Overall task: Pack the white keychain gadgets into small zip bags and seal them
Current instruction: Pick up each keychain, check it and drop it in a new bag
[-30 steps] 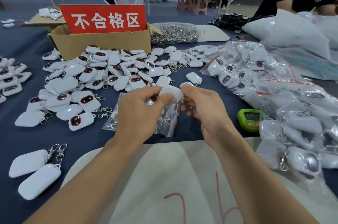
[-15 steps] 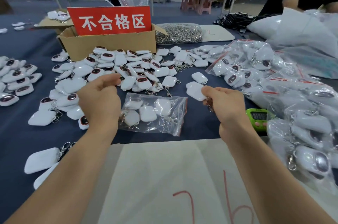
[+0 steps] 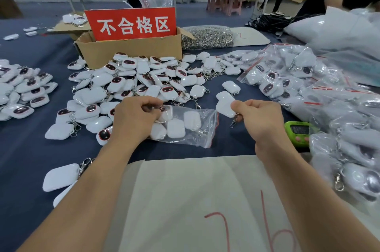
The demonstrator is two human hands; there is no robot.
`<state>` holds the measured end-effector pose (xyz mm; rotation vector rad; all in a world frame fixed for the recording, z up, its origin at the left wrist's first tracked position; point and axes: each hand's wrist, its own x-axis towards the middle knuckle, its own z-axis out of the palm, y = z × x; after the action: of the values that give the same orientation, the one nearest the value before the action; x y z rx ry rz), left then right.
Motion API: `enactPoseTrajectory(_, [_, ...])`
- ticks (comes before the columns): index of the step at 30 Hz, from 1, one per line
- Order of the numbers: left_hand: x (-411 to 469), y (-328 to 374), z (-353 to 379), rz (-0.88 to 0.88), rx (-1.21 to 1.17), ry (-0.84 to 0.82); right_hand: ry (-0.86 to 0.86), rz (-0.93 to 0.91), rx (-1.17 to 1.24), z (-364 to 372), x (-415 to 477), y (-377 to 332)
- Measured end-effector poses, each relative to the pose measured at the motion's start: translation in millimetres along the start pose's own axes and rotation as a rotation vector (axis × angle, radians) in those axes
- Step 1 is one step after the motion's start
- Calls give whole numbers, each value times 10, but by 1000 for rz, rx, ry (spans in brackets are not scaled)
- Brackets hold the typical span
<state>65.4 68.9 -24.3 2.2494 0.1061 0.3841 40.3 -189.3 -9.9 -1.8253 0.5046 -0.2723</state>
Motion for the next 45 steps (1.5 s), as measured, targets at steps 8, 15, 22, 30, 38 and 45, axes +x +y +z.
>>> enactPoseTrajectory(8, [-125, 229, -13, 73, -290, 391, 74, 50, -94, -66, -49, -60])
enactPoseTrajectory(15, [-561, 676, 451, 208, 455, -54, -8, 22, -243, 11, -92, -52])
enactPoseTrajectory(22, [-576, 649, 497, 223, 381, -103, -147, -30, -250, 47, -163, -93])
enactPoseTrajectory(30, [-621, 626, 411, 379, -31, 123, -562, -196, -114, 202, -241, -93])
enactPoseTrajectory(38, [-362, 491, 284, 13, -343, 452, 116, -244, -260, 73, 145, 54])
enactPoseTrajectory(45, [-254, 409, 256, -118, -439, 489, -162, -443, -594, 167, 252, 115])
